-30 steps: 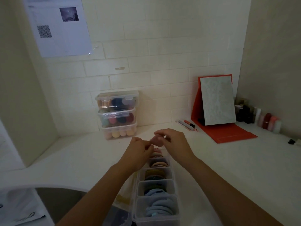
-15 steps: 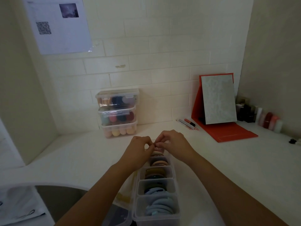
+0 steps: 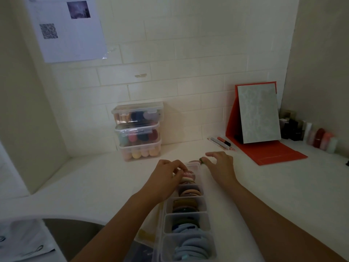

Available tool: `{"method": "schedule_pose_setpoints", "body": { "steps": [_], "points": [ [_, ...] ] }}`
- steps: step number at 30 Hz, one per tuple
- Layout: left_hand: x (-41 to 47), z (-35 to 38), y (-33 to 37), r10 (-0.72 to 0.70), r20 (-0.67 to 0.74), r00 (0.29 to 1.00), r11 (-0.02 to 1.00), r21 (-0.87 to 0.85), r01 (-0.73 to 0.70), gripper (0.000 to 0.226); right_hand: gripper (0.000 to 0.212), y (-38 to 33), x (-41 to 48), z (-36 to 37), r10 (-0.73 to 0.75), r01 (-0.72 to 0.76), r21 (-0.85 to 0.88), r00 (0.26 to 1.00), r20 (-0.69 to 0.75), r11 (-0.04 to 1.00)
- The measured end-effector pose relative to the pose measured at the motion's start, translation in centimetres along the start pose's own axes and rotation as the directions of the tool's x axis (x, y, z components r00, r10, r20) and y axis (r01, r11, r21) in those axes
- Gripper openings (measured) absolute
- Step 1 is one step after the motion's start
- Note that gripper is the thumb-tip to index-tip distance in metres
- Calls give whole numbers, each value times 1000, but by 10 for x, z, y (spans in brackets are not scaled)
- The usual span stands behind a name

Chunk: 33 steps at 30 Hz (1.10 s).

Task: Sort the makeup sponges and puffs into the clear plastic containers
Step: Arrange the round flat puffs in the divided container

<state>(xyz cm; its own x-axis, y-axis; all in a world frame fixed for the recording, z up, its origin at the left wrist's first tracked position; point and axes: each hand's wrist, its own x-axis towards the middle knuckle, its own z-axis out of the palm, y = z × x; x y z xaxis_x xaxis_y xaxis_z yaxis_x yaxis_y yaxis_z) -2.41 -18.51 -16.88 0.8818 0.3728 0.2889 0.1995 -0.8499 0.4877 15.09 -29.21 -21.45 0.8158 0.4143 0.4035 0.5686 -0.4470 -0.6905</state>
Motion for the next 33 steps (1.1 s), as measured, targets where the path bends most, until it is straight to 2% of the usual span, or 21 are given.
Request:
{"method": "schedule_pose_setpoints", "body": {
  "steps": [3,5,7,9,12,17,19,22,24,26,28,30,33],
  "points": [
    [2,2,-4,5,17,1000,1000,-9,-5,23,38,-1,7,6,-148,155,-94,986,81,983],
    [2,4,-5,13,15,1000,1000,-5,-13,26,41,-3,11,14,-230,276,-271,954,190,922],
    [2,5,-5,10,10,1000,1000,-4,-10,26,50,-3,14,21,-239,372,-384,905,352,845],
    [2,5,-5,3,11,1000,1000,-11,-3,26,62,-5,13,22,-202,425,-391,845,495,817],
    [2,5,-7,-3,24,1000,1000,-22,4,26,58,-9,13,16,-175,474,-436,804,568,765],
    [2,6,-5,-17,28,999,999,-32,18,23,35,-25,5,1,-219,465,-453,841,495,760],
    [0,5,-4,-17,28,999,999,-36,18,21,35,-32,-3,-7,-187,384,-398,873,450,833],
    [-3,5,-2,-31,25,999,999,-27,32,23,39,-39,-9,-14,-230,402,-387,878,419,830],
    [-4,5,0,-33,27,999,999,-29,34,24,35,-39,-7,-13,-250,360,-345,912,325,866],
    [-4,5,1,-34,27,999,999,-27,34,25,26,-40,-5,-13,-236,271,-238,957,166,932],
    [-4,5,2,-42,23,999,999,-31,42,25,20,-46,-2,-23,-173,176,-46,984,47,983],
    [-5,5,2,-45,24,999,998,-31,46,26,22,-56,1,-36,-129,124,127,991,37,984],
    [-5,4,4,-41,24,999,999,-32,42,25,27,-68,7,-50,-97,81,238,994,56,968]
  ]
}}
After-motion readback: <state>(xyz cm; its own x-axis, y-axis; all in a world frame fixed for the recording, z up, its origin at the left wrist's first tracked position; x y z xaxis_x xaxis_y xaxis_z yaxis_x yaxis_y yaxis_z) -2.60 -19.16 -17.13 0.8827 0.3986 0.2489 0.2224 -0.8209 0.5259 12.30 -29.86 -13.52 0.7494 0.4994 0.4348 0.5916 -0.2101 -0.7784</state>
